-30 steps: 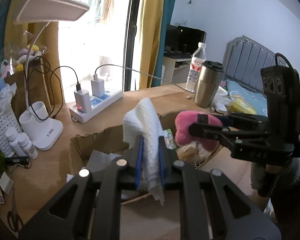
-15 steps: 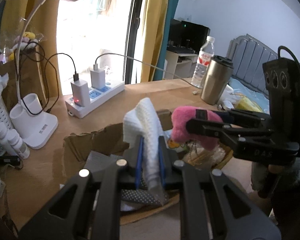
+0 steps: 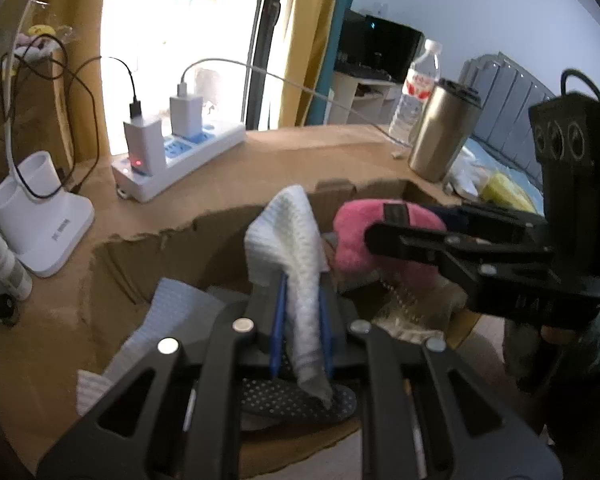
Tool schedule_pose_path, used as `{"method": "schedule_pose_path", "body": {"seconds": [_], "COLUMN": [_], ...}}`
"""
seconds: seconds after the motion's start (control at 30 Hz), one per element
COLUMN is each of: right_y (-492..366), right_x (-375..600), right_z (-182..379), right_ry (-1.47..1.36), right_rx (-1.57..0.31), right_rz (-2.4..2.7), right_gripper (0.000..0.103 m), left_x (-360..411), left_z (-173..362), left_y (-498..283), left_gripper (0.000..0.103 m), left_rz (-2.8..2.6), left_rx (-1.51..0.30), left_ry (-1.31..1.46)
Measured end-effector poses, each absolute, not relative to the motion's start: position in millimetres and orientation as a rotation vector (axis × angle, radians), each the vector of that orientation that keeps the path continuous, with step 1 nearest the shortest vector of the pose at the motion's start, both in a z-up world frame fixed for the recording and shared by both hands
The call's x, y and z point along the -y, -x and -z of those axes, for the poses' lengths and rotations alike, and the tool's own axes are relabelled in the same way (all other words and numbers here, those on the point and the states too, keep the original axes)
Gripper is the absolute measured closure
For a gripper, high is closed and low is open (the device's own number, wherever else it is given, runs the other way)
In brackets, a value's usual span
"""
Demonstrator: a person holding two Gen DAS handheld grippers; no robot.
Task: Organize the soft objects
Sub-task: 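Lower into the box and open both grippers to release towel and plush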
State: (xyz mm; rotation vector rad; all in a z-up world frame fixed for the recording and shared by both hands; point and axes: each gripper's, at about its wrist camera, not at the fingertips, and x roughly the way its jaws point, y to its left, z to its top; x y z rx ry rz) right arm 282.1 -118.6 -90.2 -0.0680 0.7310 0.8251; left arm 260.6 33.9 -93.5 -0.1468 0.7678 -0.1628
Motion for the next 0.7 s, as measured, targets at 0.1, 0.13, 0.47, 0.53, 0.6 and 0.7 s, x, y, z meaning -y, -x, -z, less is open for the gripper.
{"method": "schedule_pose_path", "body": {"seconds": [0.1,0.13,0.47,0.53,0.6,0.7], "right_y": [-284,-285,-285,-283,-281,-278], "right_x": [119,120,124,124,126,127], "right_z": [92,93,91,88,86,83], "right_ry": [0.064,0.064,0.048,0.053,0.053,0.051], "right_rx": [-0.740,-0.744,-0.753,-0.746,-0.741,-0.734], "right_rz": [-0.814,-0.808,-0.784,-0.782,-0.780,-0.775], "right_gripper": [0.062,0.062,0.053,0.053,0.052,0.052], "left_x": [-33,-32,-29,-28,-28,-28], "left_z": [98,100,96,94,93,89], "left_y": [-263,-264,-259,-258,-255,-251], "left_gripper": [0.086,0.085,0.078,0.077,0.076,0.072], "left_rz": [0.164,0.163,0.141,0.137,0.137,0.137], "left_rx": [-0.793,-0.802,-0.810,-0.808,-0.802,-0.790], "left_ry": [0.151,0.150,0.132,0.129,0.128,0.126]}}
